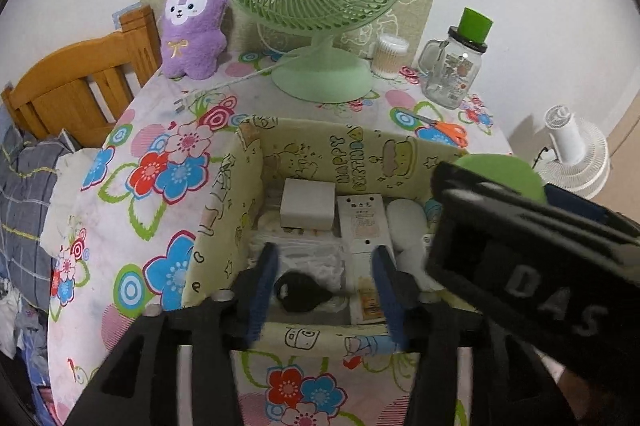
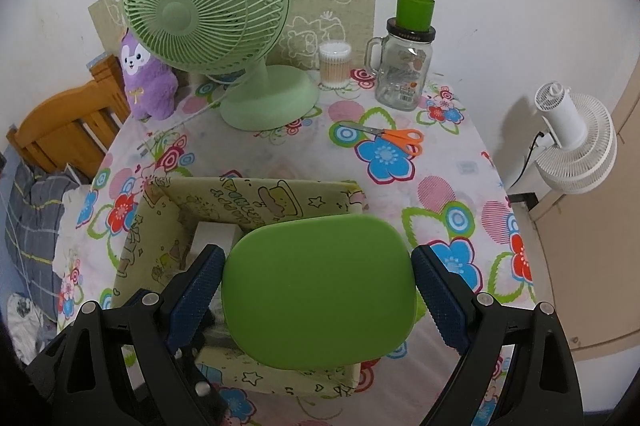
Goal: Organize rigid objects
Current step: 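Open the left tool dropping the key fob while the right tool releases the green lid into the box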
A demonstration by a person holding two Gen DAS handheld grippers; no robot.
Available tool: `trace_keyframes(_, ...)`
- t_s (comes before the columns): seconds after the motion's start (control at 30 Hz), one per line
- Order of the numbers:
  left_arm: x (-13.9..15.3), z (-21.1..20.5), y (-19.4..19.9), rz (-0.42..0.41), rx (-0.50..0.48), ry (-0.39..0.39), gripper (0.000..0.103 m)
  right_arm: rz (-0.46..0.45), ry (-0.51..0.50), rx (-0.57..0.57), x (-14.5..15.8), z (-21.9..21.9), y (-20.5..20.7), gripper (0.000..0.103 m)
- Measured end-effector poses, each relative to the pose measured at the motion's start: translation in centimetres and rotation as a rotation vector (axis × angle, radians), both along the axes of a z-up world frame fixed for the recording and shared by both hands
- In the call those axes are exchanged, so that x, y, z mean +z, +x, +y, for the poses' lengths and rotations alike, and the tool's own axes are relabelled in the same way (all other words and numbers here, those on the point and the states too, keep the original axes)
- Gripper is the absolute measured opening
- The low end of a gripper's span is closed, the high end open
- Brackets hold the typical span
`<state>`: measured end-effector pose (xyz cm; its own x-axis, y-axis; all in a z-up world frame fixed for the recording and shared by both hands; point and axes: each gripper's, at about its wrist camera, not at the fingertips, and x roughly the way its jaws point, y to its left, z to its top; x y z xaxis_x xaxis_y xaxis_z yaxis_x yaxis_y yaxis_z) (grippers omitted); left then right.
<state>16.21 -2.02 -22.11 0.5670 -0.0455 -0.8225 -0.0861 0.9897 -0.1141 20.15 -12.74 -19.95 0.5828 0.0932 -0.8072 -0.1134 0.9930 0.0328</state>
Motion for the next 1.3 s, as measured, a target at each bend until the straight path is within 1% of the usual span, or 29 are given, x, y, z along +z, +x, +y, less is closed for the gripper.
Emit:
trace_keyframes(0.03,0.1,-0.1,0.0,-0.005,-0.005,0.005,0.067,0.003,-0.001,-0.001,-0.1,0.1,0.1,0.094)
trace_keyframes(0.1,0.1,-0.3,0.2,-0.011,-0.014,0.025,0.068,0.008,-0.002,-0.003,-0.3,0.2,0.3,0.094)
trace_keyframes(0.27,-0.2,-0.3,0.9,0.007,-0.029,0.043,0.078,0.019,-0.001,0.001,-0.7,0.7,0.9,0.094)
trace_keyframes(0.33,-0.3,-0.2,1.2,0.015,-0.027,0.061,0.088,0.024,0.001,0.003,-0.9,1.0,1.2,0.094)
trace_keyframes(0.37,-0.3,-0.1,1.3,0.016,-0.029,0.06,0.09,0.027,0.003,0.003,-1.0,1.1,1.4,0.094)
trace_keyframes(0.53,-0.7,0.2,2.0,0.045,-0.04,0.102,0.093,0.056,0.012,0.003,-2.0,1.6,2.2,0.094)
trace_keyframes(0.6,-1.0,0.4,2.4,0.062,-0.075,0.105,0.093,0.068,0.011,-0.008,-2.4,1.6,2.5,0.094)
trace_keyframes(0.7,-1.2,0.5,2.9,0.075,-0.102,0.109,0.093,0.091,0.018,-0.016,-3.1,1.7,2.9,0.095)
trace_keyframes(0.77,-1.2,0.5,3.2,0.082,-0.112,0.116,0.094,0.088,0.015,-0.014,-3.2,1.8,3.0,0.095)
trace_keyframes(0.93,-1.6,0.5,3.7,0.111,-0.115,0.113,0.094,0.077,0.008,0.003,-3.3,2.2,3.3,0.096)
trace_keyframes(1.07,-1.6,0.5,3.7,0.117,-0.119,0.11,0.094,0.068,0.016,0.012,-3.3,2.3,3.5,0.096)
trace_keyframes(1.17,-1.4,0.5,3.6,0.112,-0.122,0.101,0.095,0.077,0.032,0.022,-3.2,2.2,3.6,0.099)
trace_keyframes(1.3,-1.0,0.7,3.5,0.103,-0.115,0.092,0.096,0.093,0.041,0.032,-3.2,2.3,3.2,0.099)
